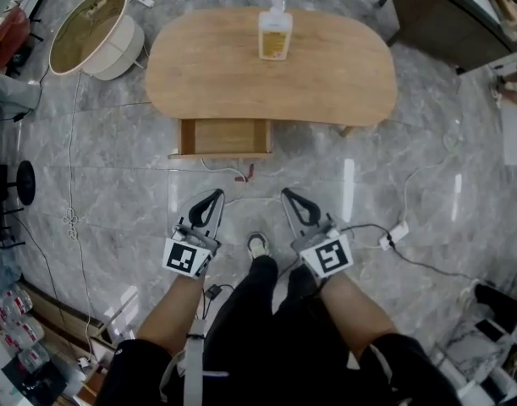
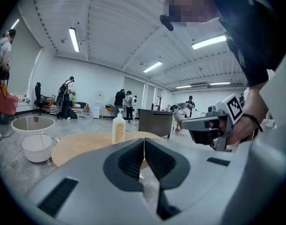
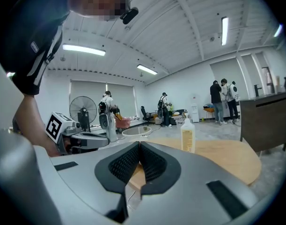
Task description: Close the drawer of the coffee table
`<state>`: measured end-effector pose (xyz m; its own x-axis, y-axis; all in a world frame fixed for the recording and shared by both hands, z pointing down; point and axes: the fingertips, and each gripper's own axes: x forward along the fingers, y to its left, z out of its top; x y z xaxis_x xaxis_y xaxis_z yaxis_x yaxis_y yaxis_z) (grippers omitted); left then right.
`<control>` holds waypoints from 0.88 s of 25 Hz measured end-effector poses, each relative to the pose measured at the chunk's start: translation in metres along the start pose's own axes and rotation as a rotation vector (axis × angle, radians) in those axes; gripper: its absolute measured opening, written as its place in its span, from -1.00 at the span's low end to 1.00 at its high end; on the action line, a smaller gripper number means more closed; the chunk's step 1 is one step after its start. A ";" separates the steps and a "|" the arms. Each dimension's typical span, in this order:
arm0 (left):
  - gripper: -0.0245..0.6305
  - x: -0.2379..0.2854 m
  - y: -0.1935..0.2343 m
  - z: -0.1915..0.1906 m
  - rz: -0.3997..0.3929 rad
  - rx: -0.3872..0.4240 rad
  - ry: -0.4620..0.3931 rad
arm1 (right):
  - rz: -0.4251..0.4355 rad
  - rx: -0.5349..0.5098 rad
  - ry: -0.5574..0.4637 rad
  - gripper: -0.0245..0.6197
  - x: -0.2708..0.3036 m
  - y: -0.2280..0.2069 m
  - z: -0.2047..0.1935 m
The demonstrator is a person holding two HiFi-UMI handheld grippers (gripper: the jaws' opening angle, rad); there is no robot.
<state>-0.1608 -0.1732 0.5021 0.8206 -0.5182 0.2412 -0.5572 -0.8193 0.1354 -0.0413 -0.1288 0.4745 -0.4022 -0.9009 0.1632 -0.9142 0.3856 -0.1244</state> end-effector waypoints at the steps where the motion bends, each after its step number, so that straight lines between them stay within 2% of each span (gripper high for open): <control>1: -0.90 -0.003 0.004 0.001 0.009 0.011 0.009 | 0.000 -0.006 -0.008 -0.89 -0.001 -0.001 0.005; 5: -0.90 -0.007 0.009 0.000 0.031 0.061 0.053 | -0.009 -0.022 -0.005 -0.89 -0.021 -0.028 0.009; 10: -0.90 0.001 -0.010 0.006 0.060 0.112 0.081 | -0.047 -0.014 -0.005 -0.89 -0.055 -0.069 0.008; 15: -0.90 0.010 -0.032 0.025 0.106 0.122 0.054 | -0.020 0.022 -0.052 -0.89 -0.089 -0.068 0.025; 19: -0.90 0.025 -0.057 0.028 0.084 0.103 0.049 | -0.045 0.088 -0.079 -0.89 -0.105 -0.069 0.033; 22: -0.90 0.021 -0.063 0.028 0.067 0.091 0.049 | -0.029 0.090 -0.053 -0.89 -0.101 -0.056 0.029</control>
<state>-0.1053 -0.1393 0.4717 0.7733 -0.5617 0.2940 -0.5949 -0.8032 0.0304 0.0519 -0.0648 0.4362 -0.3706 -0.9215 0.1166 -0.9164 0.3422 -0.2078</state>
